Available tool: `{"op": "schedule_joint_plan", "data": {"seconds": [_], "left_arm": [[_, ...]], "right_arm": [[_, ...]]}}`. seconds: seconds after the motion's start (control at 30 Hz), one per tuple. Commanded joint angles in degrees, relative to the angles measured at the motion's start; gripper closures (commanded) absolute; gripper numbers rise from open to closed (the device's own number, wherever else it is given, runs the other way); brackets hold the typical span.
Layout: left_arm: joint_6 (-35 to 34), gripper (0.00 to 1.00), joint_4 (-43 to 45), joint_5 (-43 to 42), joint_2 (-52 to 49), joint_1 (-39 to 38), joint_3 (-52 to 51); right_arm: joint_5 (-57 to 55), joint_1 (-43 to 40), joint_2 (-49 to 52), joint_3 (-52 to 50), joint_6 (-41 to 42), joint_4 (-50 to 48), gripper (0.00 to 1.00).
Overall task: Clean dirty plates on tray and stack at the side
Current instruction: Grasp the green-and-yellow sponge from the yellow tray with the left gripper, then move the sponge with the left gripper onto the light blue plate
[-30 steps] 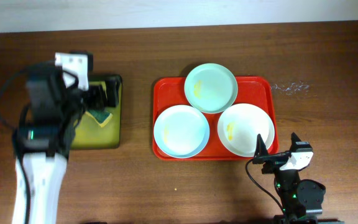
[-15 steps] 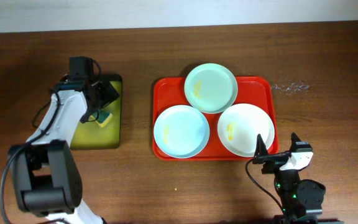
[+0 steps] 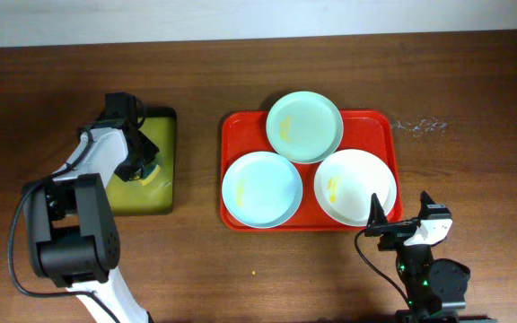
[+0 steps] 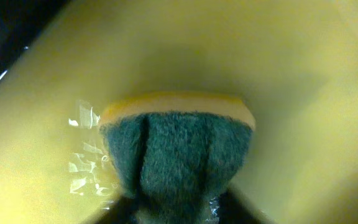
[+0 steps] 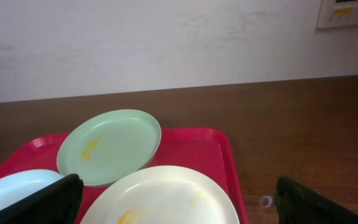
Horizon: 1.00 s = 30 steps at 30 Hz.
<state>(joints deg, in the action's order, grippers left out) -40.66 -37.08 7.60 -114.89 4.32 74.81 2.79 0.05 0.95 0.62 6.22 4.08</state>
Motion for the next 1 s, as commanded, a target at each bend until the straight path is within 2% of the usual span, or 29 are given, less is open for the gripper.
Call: {"op": "schedule_joint_plan", "data": {"seconds": [0.0, 0.07, 0.2, 0.43, 0.63, 0.77, 0.9, 0.97], "left_arm": [[-0.2, 0.95, 0.1, 0.4, -1.7, 0.5, 0.3], [1.0, 1.00, 0.1, 0.9, -1.6, 0.5, 0.6], [7.0, 1.00, -3.2, 0.8, 1.8, 0.5, 4.2], [7.1, 1.00, -8.5, 0.9, 14.7, 0.5, 7.9], [7.1, 1.00, -6.5, 2.8, 9.6, 0.5, 2.4], [9.4, 1.00, -8.3, 2.3, 9.8, 0.5, 4.0], [12.0, 1.00, -10.2, -2.0, 19.7, 0.5, 7.9], [12.5, 1.00, -11.4, -8.9, 22.5, 0.2, 7.9]], "right_arm": [[-0.3, 0.4, -0.3, -0.3, 0.2, 0.2, 0.01], [-0.3, 0.4, -0.3, -0.3, 0.2, 0.2, 0.01], [-0.3, 0.4, -0.3, -0.3, 0.2, 0.2, 0.01], [-0.3, 0.4, -0.3, -0.3, 0.2, 0.2, 0.01], [-0.3, 0.4, -0.3, -0.3, 0.2, 0.2, 0.01], [-0.3, 0.4, -0.3, -0.3, 0.2, 0.2, 0.01], [-0.3, 0.4, -0.3, -0.3, 0.2, 0.2, 0.01], [-0.3, 0.4, -0.3, -0.3, 0.2, 0.2, 0.01]]}}
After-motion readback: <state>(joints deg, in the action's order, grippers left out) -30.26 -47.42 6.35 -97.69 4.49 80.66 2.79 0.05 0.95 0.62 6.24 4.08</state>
